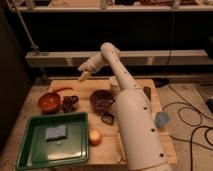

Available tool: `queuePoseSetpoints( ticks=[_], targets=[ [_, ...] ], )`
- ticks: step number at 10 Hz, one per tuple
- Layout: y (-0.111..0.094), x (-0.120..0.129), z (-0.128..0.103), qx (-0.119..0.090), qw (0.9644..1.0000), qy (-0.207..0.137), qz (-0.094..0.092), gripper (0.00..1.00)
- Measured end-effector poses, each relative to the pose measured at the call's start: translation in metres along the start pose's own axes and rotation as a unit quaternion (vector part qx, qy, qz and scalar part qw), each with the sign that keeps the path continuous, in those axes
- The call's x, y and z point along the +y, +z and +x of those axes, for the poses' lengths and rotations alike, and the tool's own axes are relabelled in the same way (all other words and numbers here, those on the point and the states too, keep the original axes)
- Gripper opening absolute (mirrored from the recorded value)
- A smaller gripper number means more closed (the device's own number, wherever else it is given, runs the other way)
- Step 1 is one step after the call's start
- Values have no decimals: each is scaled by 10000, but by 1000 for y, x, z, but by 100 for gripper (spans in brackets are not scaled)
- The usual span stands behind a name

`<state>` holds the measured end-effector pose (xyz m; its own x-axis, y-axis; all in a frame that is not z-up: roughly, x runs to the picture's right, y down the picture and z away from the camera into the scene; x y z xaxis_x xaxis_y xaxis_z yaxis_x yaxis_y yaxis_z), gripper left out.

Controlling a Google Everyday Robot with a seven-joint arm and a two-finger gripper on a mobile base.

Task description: Place pepper in purple bowl

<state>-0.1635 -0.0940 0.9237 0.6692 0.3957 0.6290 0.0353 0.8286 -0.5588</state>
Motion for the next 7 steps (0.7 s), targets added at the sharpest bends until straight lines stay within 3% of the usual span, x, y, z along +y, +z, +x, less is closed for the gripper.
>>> queuePoseSetpoints(
  ticks=[1, 3, 5, 7],
  targets=[
    [10, 1, 4, 91, 9999, 49, 89, 61],
    [42, 11, 18, 222, 9979, 171, 576, 61],
    [59, 31, 19, 102, 9942, 132, 1061, 61],
    [66, 48, 11, -86, 9908, 44, 1350, 61]
  ],
)
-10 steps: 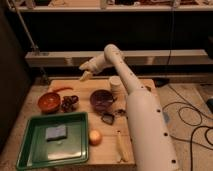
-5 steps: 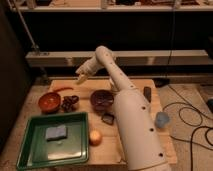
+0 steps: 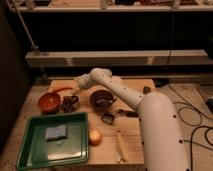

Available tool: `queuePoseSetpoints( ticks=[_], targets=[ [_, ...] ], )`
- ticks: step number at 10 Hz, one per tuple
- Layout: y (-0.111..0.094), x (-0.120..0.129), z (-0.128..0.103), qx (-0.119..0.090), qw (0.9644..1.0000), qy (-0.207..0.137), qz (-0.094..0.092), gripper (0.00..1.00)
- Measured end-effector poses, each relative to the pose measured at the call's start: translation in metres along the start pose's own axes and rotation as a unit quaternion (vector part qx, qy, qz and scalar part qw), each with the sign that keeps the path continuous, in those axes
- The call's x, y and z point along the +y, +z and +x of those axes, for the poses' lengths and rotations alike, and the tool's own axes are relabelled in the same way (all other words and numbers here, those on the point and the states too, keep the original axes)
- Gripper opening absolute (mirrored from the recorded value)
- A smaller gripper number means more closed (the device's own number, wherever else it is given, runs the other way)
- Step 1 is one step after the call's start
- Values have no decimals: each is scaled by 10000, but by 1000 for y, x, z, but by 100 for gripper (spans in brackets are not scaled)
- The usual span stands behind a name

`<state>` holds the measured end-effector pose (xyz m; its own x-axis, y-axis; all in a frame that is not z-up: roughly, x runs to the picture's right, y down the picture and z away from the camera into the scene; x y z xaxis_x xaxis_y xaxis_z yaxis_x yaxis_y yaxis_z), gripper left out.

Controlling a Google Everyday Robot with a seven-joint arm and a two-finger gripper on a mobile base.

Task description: Place pepper in purple bowl

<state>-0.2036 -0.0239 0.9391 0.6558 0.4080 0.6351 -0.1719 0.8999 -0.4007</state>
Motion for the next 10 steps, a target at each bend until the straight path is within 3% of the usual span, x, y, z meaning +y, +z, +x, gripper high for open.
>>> queuePoseSetpoints(
  ticks=[1, 3, 8, 10],
  targets=[
    [-1, 7, -2, -34, 10000, -12, 42, 61],
    [-1, 2, -3, 26, 9998, -82, -185, 61],
    [14, -57, 5, 199, 9970, -245, -700, 61],
    [21, -57, 11, 297, 9960, -274, -794, 61]
  ],
)
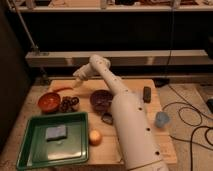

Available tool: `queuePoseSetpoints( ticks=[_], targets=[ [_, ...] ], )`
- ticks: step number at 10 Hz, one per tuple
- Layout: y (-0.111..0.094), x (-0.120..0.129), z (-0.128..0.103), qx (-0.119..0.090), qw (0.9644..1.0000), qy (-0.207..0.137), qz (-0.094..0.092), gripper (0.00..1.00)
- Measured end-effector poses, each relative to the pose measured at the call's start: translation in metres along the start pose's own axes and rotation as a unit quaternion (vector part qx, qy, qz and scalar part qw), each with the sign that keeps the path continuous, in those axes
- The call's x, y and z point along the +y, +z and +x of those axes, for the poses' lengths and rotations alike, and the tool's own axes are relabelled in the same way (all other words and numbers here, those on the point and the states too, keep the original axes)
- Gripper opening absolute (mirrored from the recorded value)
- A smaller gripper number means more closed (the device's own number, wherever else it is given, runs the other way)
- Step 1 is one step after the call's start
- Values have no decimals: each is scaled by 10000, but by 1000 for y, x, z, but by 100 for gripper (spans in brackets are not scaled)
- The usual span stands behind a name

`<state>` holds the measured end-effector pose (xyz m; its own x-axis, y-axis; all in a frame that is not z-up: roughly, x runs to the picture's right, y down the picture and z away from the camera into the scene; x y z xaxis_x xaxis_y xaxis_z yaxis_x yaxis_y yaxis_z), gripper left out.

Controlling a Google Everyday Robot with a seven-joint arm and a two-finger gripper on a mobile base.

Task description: Place pepper in purple bowl

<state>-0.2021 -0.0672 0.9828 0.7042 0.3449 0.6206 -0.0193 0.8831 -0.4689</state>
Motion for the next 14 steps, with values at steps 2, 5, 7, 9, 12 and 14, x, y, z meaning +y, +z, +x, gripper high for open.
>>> queuePoseSetpoints(
  ticks=[2, 5, 7, 9, 12, 14],
  targets=[
    [6, 19, 5, 168, 9998, -52, 41, 61],
    [12, 41, 16, 276, 9996, 73, 42, 61],
    [16, 35, 20, 288, 9993, 222, -34, 61],
    [20, 27, 19, 298, 9989, 342, -149, 61],
    [22, 22, 21, 321, 9986, 383, -181, 61],
    [25, 24, 22, 334, 9985, 406, -167, 61]
  ],
)
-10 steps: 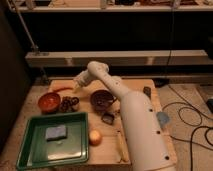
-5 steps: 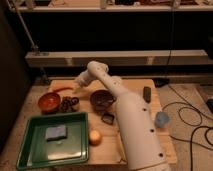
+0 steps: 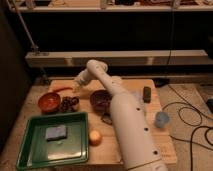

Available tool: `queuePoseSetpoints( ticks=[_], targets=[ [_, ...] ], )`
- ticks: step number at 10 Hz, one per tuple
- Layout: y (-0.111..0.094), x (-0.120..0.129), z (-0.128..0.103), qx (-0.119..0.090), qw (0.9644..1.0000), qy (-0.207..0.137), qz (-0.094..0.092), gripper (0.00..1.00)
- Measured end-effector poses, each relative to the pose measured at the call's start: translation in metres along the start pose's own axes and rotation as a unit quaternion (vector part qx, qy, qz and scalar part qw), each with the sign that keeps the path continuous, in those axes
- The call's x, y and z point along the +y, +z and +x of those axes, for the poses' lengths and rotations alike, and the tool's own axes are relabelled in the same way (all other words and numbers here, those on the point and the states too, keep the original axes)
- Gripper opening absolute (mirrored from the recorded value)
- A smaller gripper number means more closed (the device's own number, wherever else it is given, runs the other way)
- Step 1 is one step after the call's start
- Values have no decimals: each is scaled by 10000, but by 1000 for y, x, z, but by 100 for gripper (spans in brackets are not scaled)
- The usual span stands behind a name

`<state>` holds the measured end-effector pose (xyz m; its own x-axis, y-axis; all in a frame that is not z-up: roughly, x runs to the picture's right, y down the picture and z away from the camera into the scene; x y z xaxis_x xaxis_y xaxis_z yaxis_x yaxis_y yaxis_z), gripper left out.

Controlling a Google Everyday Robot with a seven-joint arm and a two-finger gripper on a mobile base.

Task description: Place pepper in purple bowl

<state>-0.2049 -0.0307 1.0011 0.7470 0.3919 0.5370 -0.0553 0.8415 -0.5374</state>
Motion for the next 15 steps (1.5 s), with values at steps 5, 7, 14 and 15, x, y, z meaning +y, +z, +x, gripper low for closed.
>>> queuePoseSetpoints(
  ticks=[5, 7, 14, 15],
  targets=[
    [5, 1, 7, -59, 9999, 84, 106, 61],
    [7, 1, 8, -119, 9997, 135, 149, 61],
    [19, 4, 3, -476, 9983, 267, 188, 61],
    [21, 4, 3, -491, 9982, 293, 193, 61]
  ],
)
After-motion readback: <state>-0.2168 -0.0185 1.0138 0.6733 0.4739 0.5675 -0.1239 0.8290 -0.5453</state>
